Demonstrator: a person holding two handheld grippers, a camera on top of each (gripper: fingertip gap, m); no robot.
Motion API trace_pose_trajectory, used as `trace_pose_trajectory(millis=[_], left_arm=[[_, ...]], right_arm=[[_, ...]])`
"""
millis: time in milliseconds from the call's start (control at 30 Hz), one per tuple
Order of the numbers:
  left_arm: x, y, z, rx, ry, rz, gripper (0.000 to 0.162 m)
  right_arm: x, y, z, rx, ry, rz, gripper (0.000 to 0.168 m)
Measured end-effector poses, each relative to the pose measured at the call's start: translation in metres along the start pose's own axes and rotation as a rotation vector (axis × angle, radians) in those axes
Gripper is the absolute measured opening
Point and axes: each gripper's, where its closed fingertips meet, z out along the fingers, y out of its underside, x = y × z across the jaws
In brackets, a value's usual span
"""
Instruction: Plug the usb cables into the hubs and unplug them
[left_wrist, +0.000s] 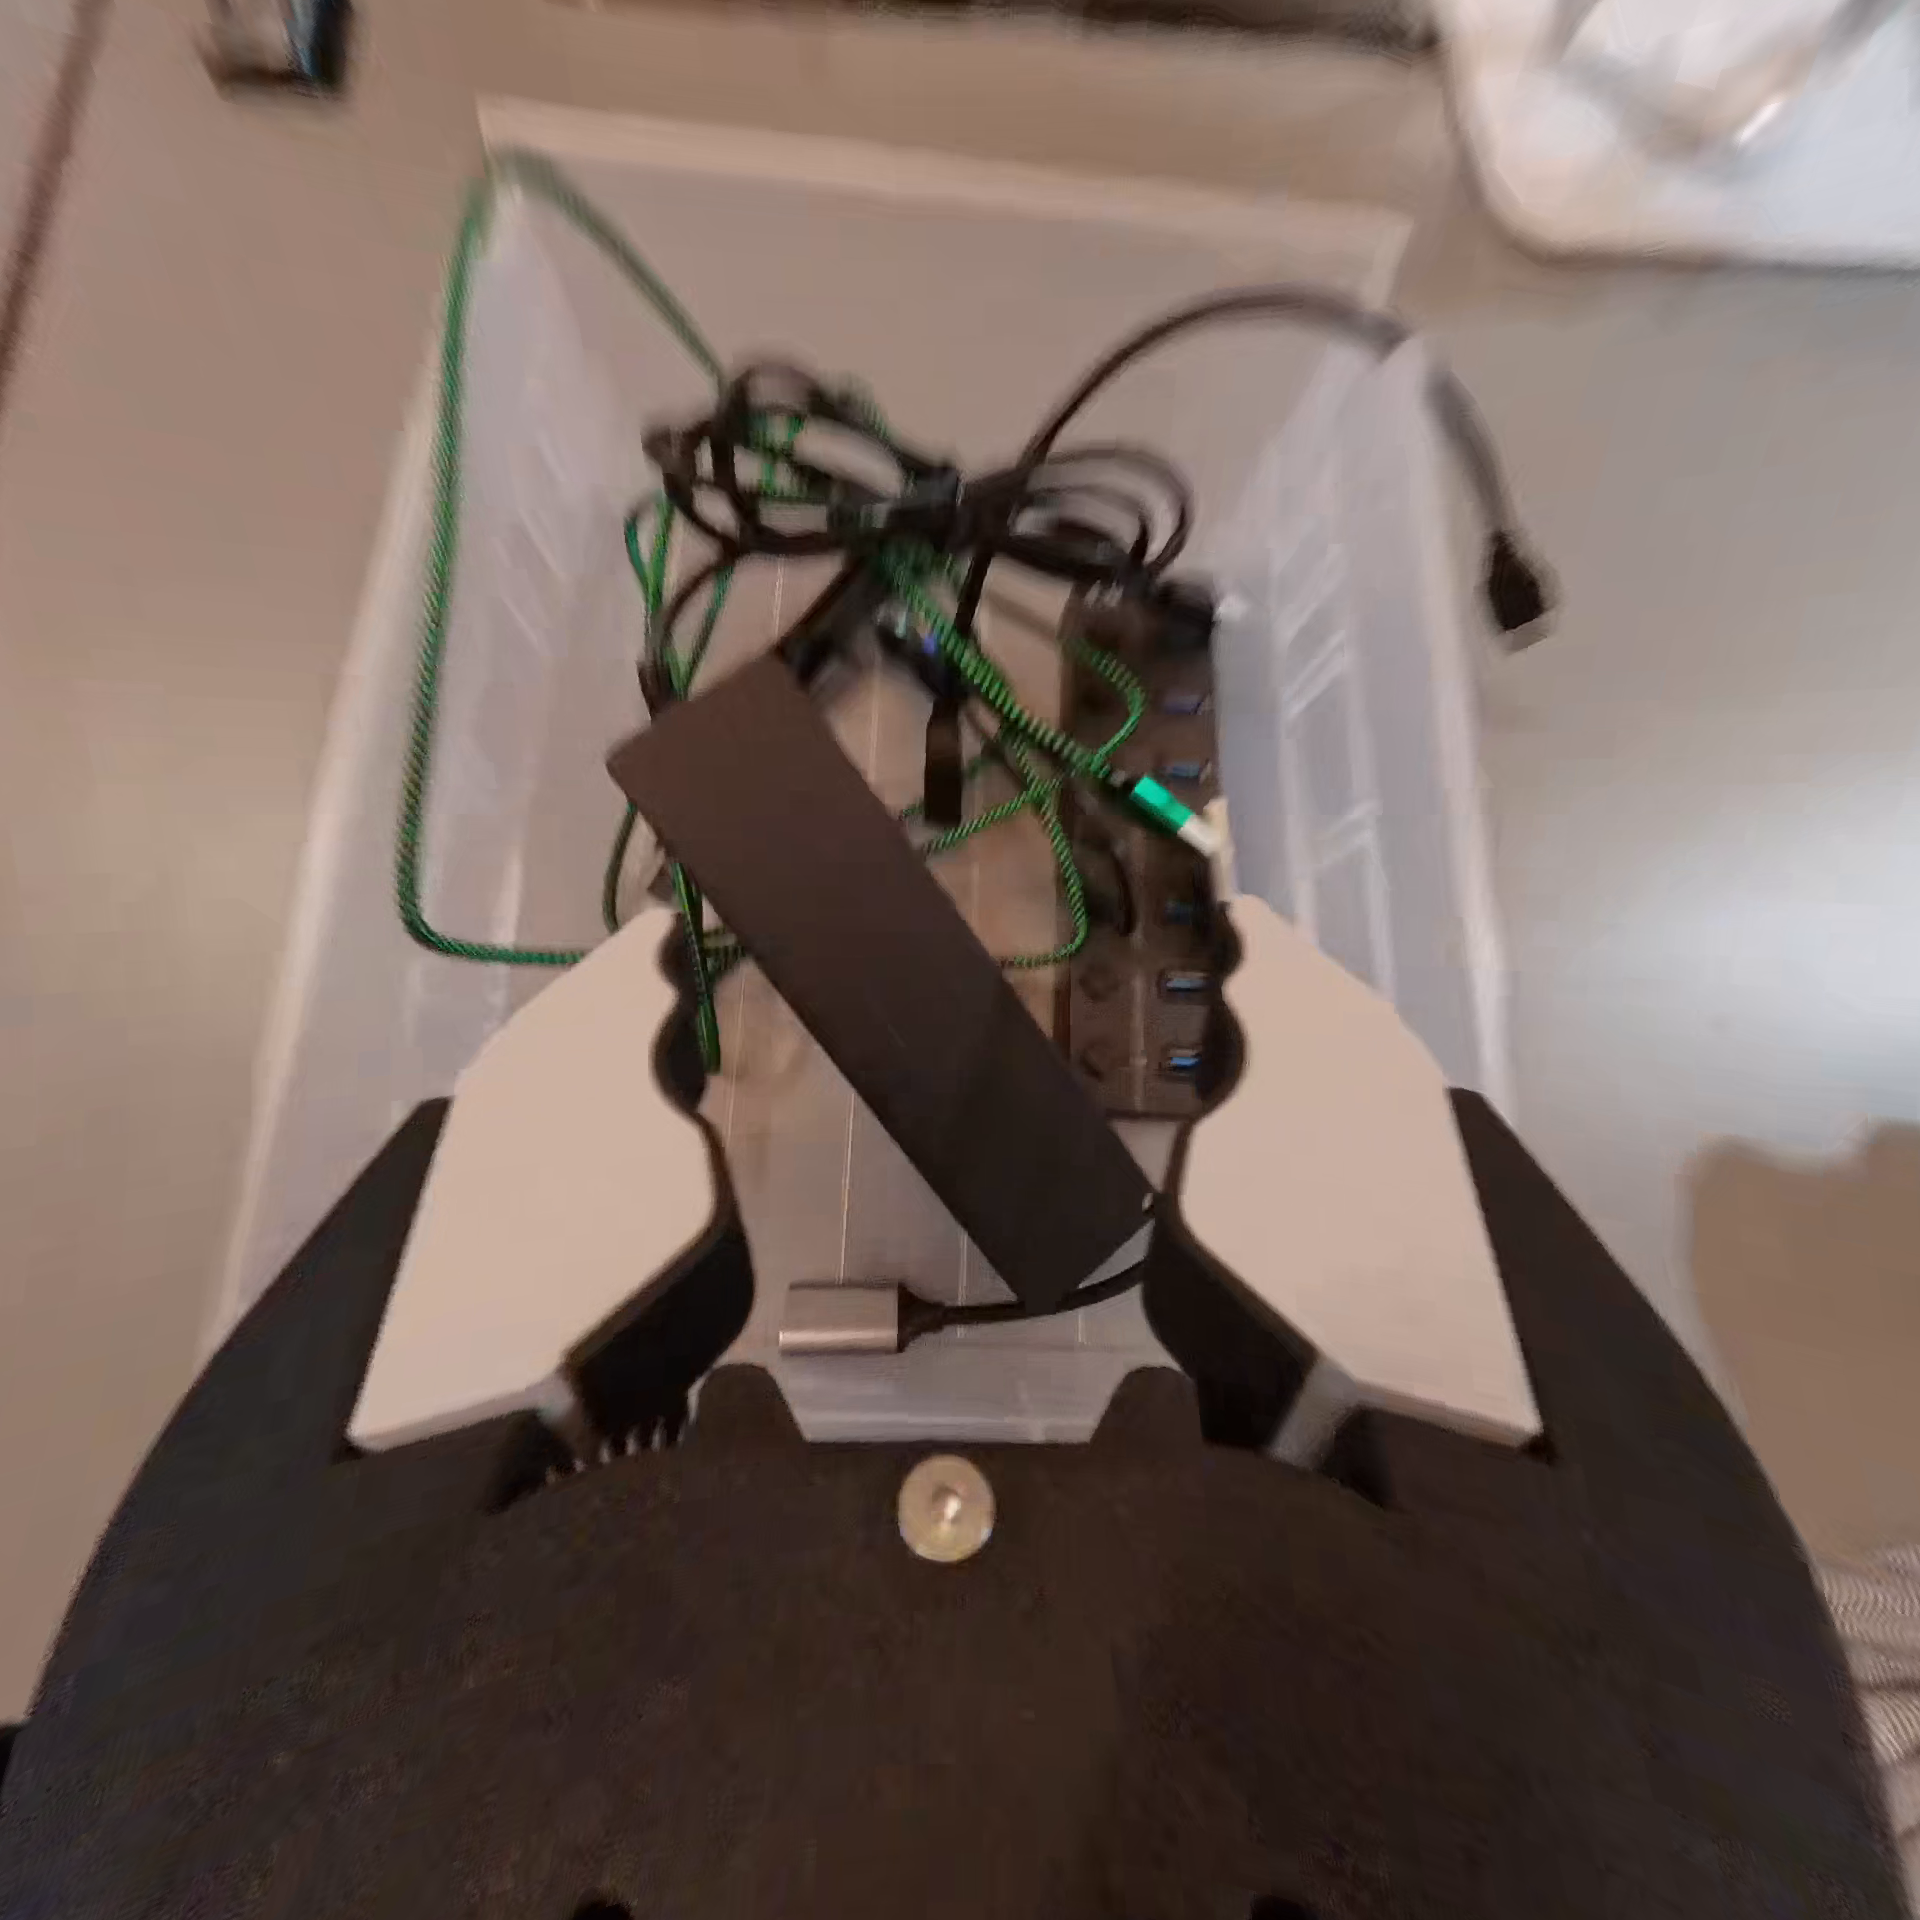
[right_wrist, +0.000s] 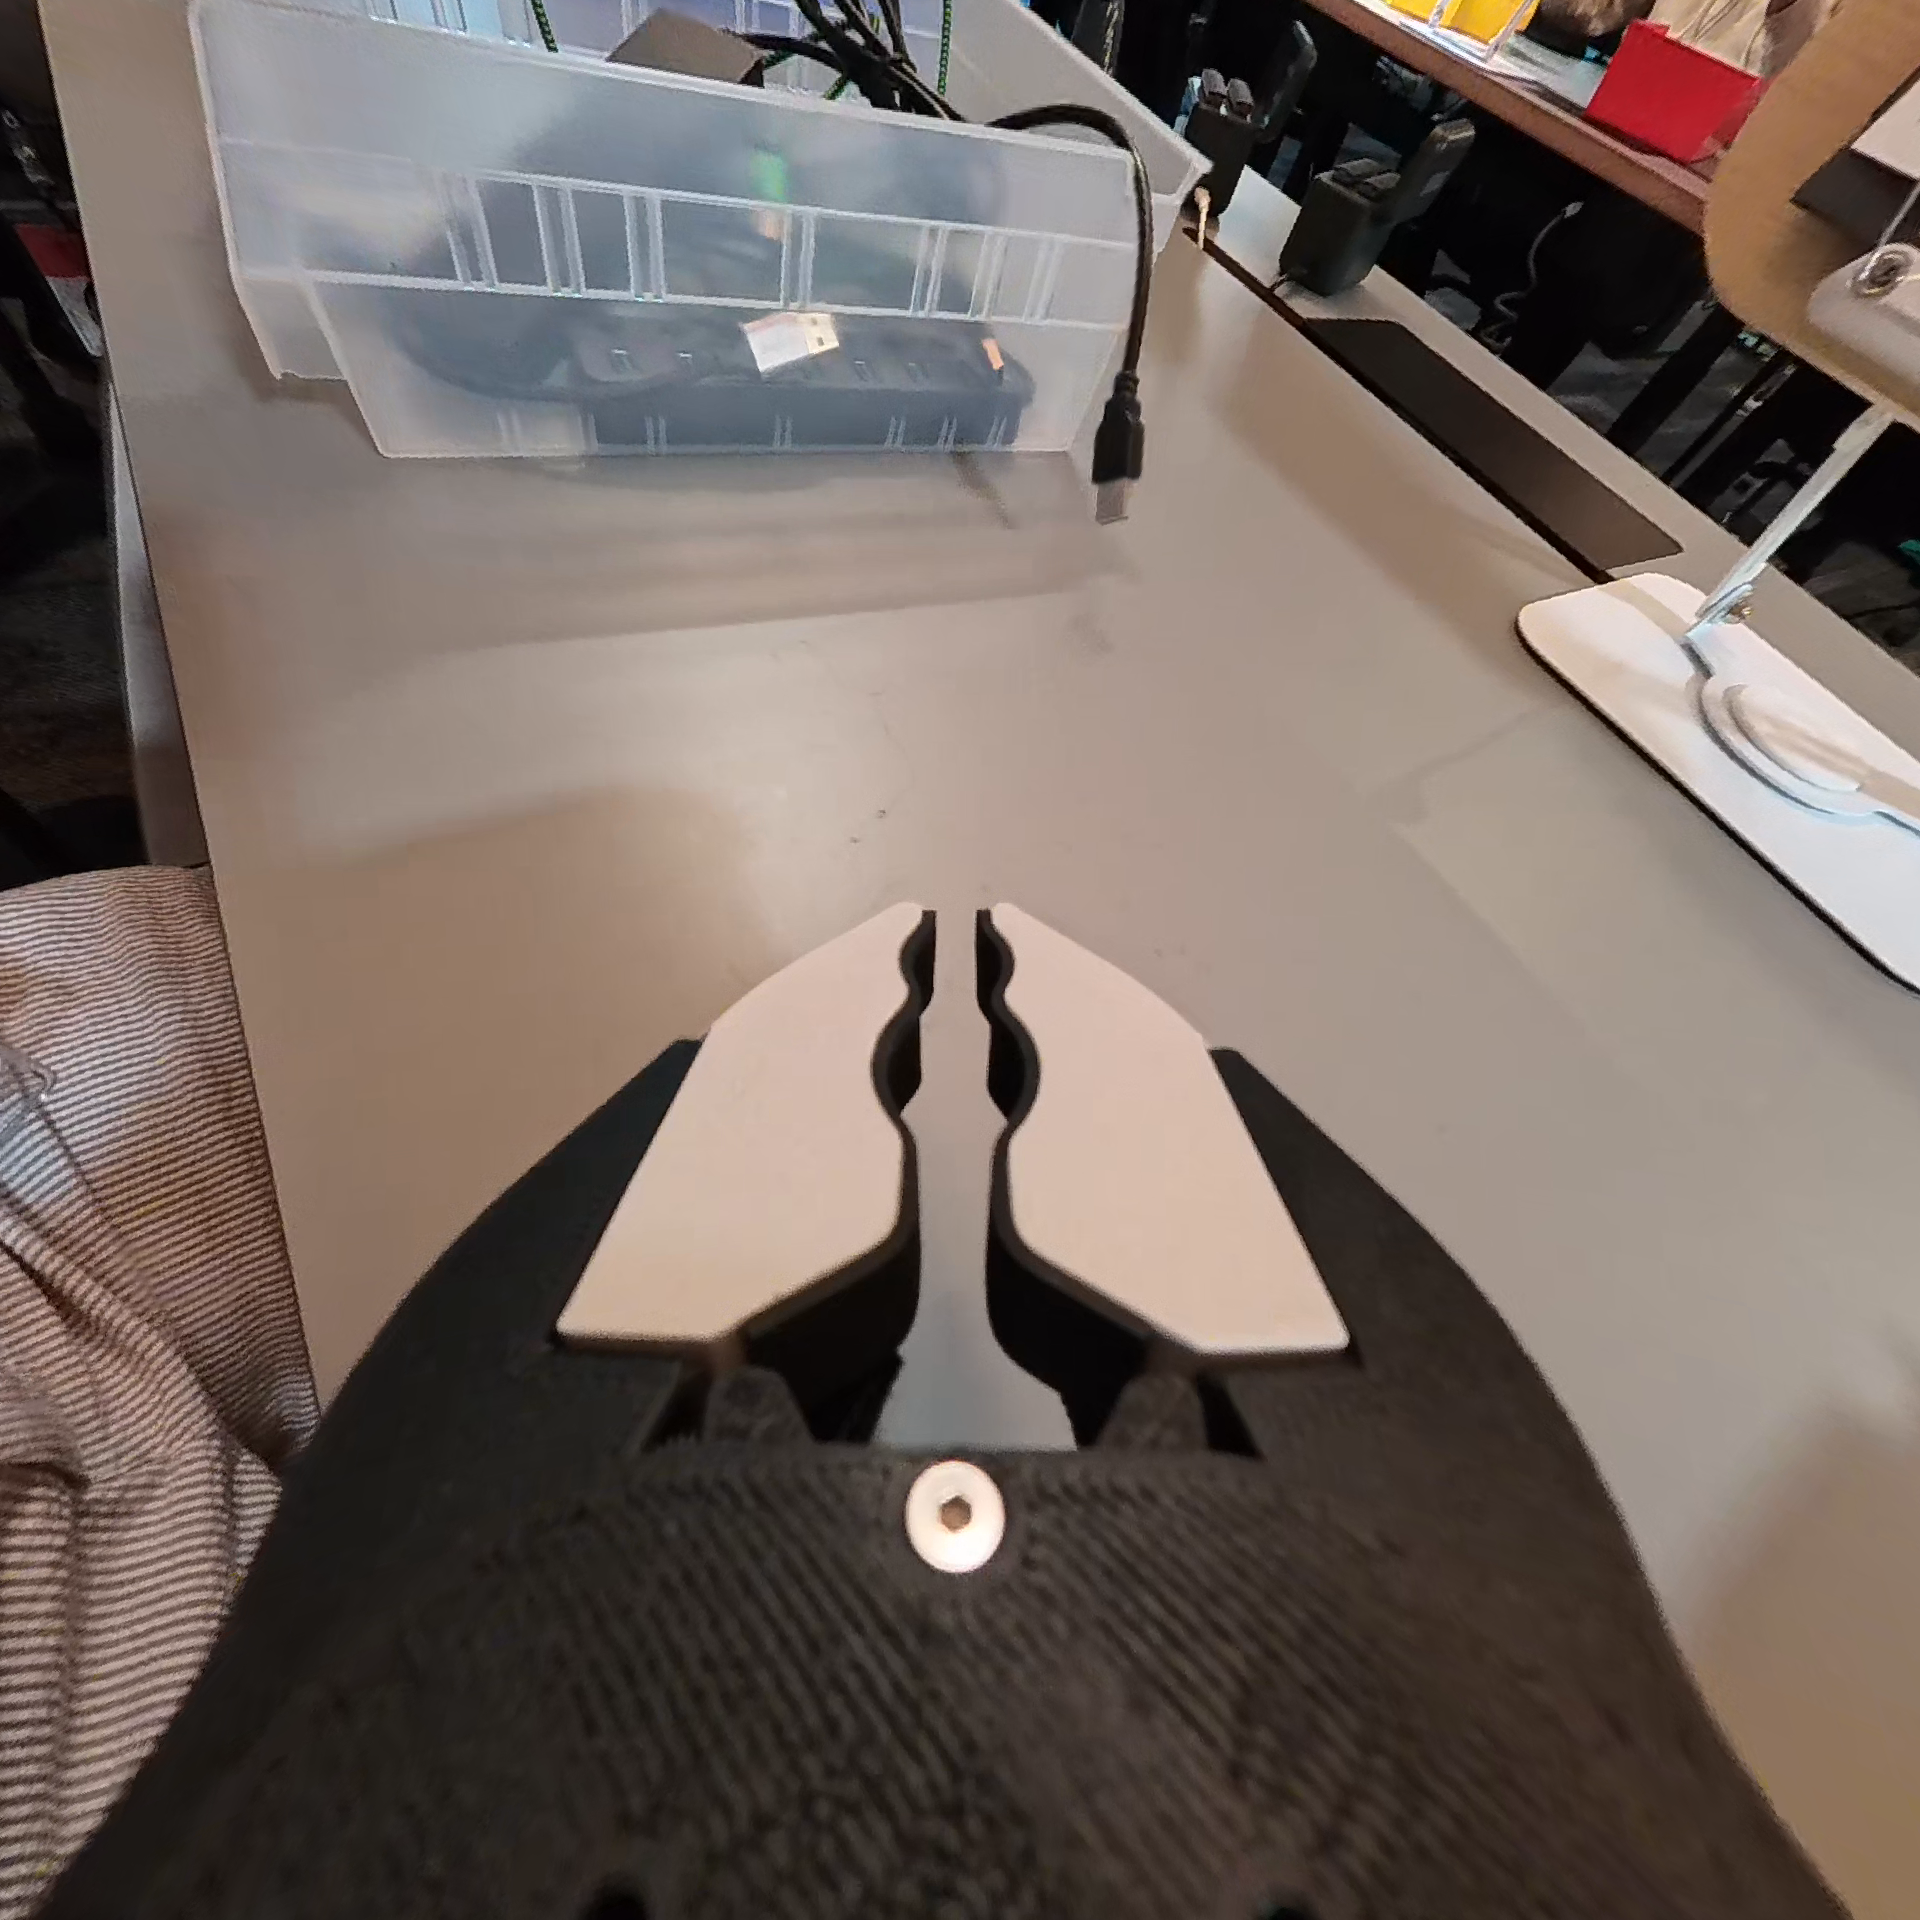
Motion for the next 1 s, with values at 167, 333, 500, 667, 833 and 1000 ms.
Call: trace_pose_trajectory(millis=[167, 333, 500, 667, 833, 1000], left_arm=[[-0.006, 0.044, 0.040, -0.215, -0.058, 0.020, 0.105], [-0.010, 0.061, 0.054, -0.280, -0.069, 0.054, 0.088], [-0.010, 0.063, 0.056, -0.275, -0.008, -0.005, 0.083], [-0.012, 0.060, 0.055, -0.251, -0.031, 0.035, 0.079], [-0.015, 0.037, 0.044, -0.135, -0.065, 0.048, 0.069], [-0.015, 0.018, 0.029, -0.051, -0.068, 0.043, 0.065]], right_arm=[[0.000, 0.000, -0.001, -0.003, 0.008, -0.016, 0.007], [0.001, 0.002, 0.000, -0.009, 0.007, -0.012, 0.007], [0.000, 0.001, 0.000, -0.008, 0.004, -0.016, 0.007], [-0.003, 0.002, 0.002, -0.017, 0.004, -0.035, 0.007], [-0.003, 0.002, 0.001, -0.016, 0.010, -0.044, 0.007], [-0.004, 0.001, 0.001, -0.015, 0.008, -0.044, 0.007]])
